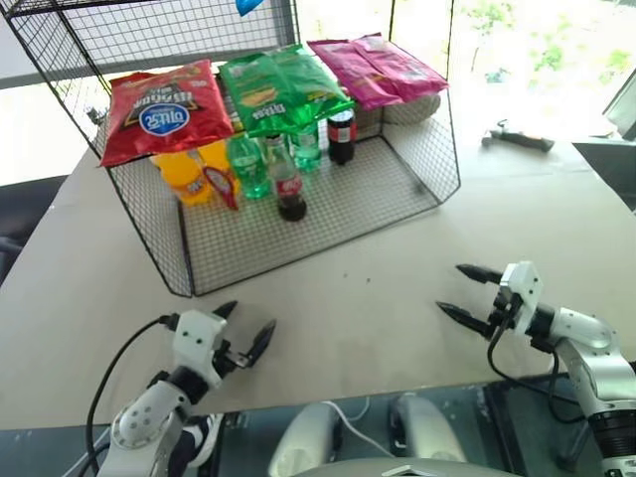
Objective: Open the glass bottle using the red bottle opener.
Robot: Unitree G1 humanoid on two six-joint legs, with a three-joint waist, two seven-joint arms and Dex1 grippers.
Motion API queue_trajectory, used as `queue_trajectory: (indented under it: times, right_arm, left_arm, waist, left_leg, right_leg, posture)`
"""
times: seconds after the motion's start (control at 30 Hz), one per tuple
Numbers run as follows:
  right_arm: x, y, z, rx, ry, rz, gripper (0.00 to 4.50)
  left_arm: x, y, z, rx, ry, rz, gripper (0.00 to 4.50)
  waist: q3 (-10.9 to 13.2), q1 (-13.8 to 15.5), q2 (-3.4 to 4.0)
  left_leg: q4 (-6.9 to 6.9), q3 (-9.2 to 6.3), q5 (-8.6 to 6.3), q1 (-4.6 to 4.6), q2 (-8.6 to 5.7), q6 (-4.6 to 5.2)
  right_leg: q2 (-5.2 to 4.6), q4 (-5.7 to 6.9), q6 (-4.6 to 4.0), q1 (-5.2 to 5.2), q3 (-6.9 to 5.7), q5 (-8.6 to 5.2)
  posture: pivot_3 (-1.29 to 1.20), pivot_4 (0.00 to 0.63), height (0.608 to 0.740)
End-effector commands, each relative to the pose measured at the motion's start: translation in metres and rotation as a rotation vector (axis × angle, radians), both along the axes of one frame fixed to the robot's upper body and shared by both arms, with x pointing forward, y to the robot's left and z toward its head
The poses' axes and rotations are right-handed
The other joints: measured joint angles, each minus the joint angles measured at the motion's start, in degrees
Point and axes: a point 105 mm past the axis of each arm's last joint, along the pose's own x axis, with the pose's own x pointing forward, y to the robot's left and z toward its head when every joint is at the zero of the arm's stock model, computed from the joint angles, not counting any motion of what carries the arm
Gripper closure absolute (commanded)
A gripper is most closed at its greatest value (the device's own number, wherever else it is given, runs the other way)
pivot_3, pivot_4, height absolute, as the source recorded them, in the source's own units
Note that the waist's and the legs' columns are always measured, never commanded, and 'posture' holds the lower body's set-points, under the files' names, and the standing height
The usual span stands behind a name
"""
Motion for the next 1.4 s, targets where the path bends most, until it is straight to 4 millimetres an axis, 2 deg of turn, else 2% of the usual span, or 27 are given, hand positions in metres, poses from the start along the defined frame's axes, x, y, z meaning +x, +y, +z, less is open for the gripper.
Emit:
queue_trajectory:
  times: [0.03,0.57,0.9,1.0,1.13,1.33,1.4]
  right_arm:
    - [0.0,-0.002,0.014,0.004,-0.051,0.004,0.02]
    - [0.002,0.002,0.012,-0.01,-0.058,0.008,0.02]
    - [0.0,0.005,0.014,-0.009,-0.067,0.016,0.02]
    - [0.0,0.013,0.019,0.008,-0.081,0.03,0.02]
    - [0.0,0.032,0.032,0.046,-0.11,0.075,0.02]
    - [-0.003,0.069,0.067,0.167,-0.163,0.158,0.02]
    - [-0.005,0.076,0.074,0.194,-0.17,0.177,0.02]
  left_arm:
    - [-0.002,-0.009,0.008,0.0,-0.028,-0.039,0.14]
    - [-0.005,-0.009,0.01,-0.029,-0.027,-0.021,0.14]
    - [0.001,-0.013,0.015,-0.046,-0.053,-0.026,0.14]
    - [0.007,-0.013,0.02,-0.051,-0.079,-0.012,0.14]
    - [0.02,-0.009,0.029,-0.024,-0.144,0.029,0.14]
    - [0.052,-0.006,0.059,-0.009,-0.292,0.124,0.14]
    - [0.061,-0.004,0.07,0.01,-0.347,0.158,0.14]
  waist:
    - [0.0,0.0,0.0]
    - [0.05,0.01,-0.01]
    - [0.07,0.03,-0.01]
    - [0.08,0.02,-0.02]
    - [0.09,0.02,-0.03]
    - [0.1,0.06,-0.03]
    - [0.1,0.11,-0.04]
  left_leg:
    - [0.0,0.0,0.0,0.0,0.0,0.0]
    - [0.0,-0.02,0.0,-0.01,0.01,0.0]
    - [0.0,-0.02,0.0,-0.01,0.01,0.0]
    - [0.0,-0.02,0.0,-0.01,0.01,0.0]
    - [0.0,-0.04,0.0,-0.01,0.01,-0.01]
    - [0.01,-0.08,0.01,-0.05,0.0,-0.03]
    - [0.01,-0.15,0.02,-0.07,-0.01,-0.05]
  right_leg:
    - [0.0,0.0,0.0,0.0,0.0,0.0]
    - [0.0,-0.01,0.01,0.0,-0.02,0.0]
    - [0.0,-0.01,0.01,0.0,-0.03,0.0]
    - [0.0,-0.01,0.02,0.0,-0.03,0.0]
    - [0.01,0.0,0.14,0.0,-0.06,0.07]
    - [0.01,-0.01,0.11,-0.01,-0.1,0.12]
    - [0.01,-0.02,-0.02,-0.02,-0.16,0.2]
  posture:
    - [0.0,0.15,0.735]
    - [0.0,0.15,0.735]
    - [0.0,0.15,0.735]
    - [0.0,0.15,0.735]
    - [0.0,0.15,0.735]
    - [0.0,0.15,0.735]
    - [0.0,0.15,0.735]
